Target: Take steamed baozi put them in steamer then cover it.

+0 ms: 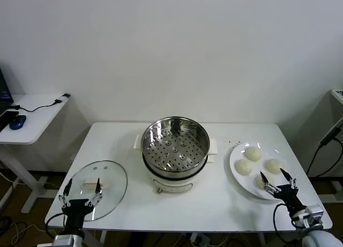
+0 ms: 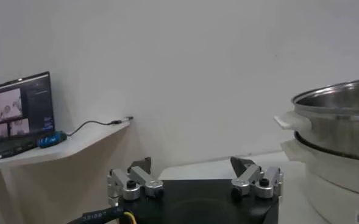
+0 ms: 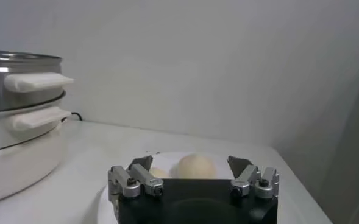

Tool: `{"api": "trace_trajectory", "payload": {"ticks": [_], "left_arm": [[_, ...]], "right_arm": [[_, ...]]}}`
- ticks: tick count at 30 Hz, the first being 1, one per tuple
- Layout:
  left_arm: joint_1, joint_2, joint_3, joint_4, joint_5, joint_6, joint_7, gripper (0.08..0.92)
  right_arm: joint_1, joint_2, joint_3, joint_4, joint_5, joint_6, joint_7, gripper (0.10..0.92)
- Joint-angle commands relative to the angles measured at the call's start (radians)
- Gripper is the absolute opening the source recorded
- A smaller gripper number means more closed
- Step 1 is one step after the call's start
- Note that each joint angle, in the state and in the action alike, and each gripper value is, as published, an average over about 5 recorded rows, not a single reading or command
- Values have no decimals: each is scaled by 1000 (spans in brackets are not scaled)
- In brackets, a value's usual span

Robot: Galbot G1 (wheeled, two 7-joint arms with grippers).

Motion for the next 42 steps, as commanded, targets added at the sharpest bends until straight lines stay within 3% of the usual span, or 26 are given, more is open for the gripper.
{"api": "trace_trajectory", "payload": {"ticks": [1, 5, 9, 14, 18, 23, 29, 36, 42], "left_arm": [[2, 0, 1, -3, 0, 0, -4, 823], [16, 4, 12, -7, 9, 0, -15, 823], [37, 8, 31, -2, 25, -15, -25, 823], [49, 4, 50, 6, 30, -34, -44, 823], [42, 5, 54, 15, 26, -43, -71, 823], [24, 12, 44, 26, 18, -40, -80, 823], [11, 19, 33, 35, 15, -32, -78, 823], [-4, 22, 25, 36, 15, -22, -71, 823], [-17, 30, 17, 55, 13, -22, -72, 823]], "right_arm": [[34, -46, 4, -6, -77, -6, -55, 823], [116, -207, -32, -38, -230, -97, -189, 823], [247, -416, -135, -127, -273, -169, -376, 823], [564, -596, -434, -307, -382, -118, -632, 823], [914, -643, -786, -449, -496, -36, -780, 823], [1207, -562, -1041, -608, -600, 37, -866, 823], [1468, -401, -1321, -770, -610, 53, -906, 823], [1604, -191, -1447, -993, -606, 69, -918, 823], [1618, -67, -1487, -1067, -591, 46, -915, 823]]}}
